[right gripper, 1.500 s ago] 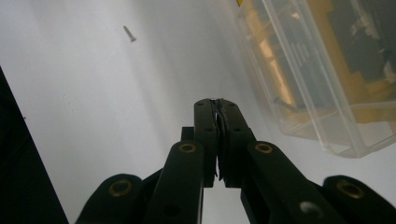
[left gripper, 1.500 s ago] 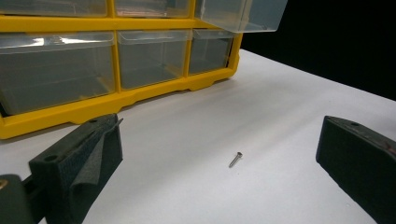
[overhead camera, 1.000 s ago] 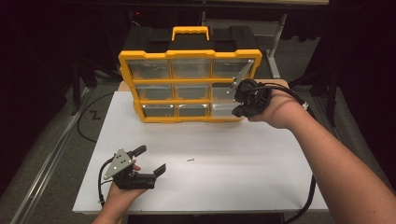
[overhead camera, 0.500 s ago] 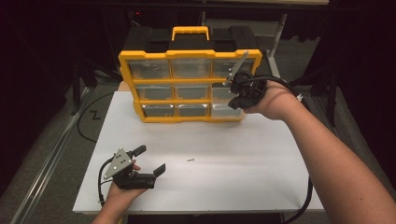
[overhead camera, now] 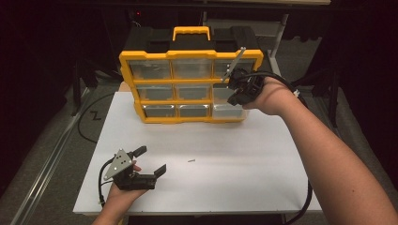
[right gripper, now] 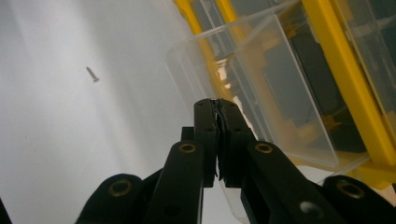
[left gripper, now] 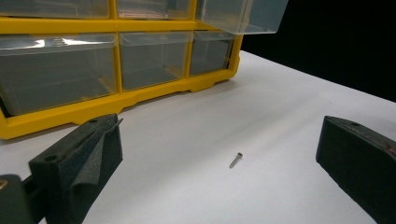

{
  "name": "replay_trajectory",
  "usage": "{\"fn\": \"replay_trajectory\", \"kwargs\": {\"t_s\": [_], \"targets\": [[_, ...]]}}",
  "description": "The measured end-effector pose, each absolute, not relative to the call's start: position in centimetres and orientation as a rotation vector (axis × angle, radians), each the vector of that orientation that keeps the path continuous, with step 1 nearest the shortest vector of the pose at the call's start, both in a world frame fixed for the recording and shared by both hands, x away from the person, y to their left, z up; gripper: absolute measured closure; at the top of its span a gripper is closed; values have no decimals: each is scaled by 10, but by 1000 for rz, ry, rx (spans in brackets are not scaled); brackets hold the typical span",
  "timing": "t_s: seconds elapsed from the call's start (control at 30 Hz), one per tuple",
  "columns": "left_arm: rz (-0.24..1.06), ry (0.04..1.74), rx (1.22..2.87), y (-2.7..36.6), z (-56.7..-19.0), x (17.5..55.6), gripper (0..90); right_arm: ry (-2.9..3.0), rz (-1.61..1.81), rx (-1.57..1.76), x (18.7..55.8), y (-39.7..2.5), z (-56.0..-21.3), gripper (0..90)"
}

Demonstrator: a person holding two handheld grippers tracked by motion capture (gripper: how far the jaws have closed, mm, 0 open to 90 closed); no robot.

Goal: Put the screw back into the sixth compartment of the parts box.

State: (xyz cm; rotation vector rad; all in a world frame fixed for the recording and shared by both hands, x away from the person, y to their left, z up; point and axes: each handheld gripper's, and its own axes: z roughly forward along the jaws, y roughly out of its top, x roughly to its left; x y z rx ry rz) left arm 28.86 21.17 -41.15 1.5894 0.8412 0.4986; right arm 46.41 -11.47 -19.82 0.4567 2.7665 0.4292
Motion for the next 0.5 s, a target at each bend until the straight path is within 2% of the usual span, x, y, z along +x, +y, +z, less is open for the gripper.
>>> {"fn": "replay_trajectory", "kwargs": {"t_s": [0.5], "targets": [[499,843,1587,212,-412,289,11,2753,413,493,478,-115,-201,893]]}}
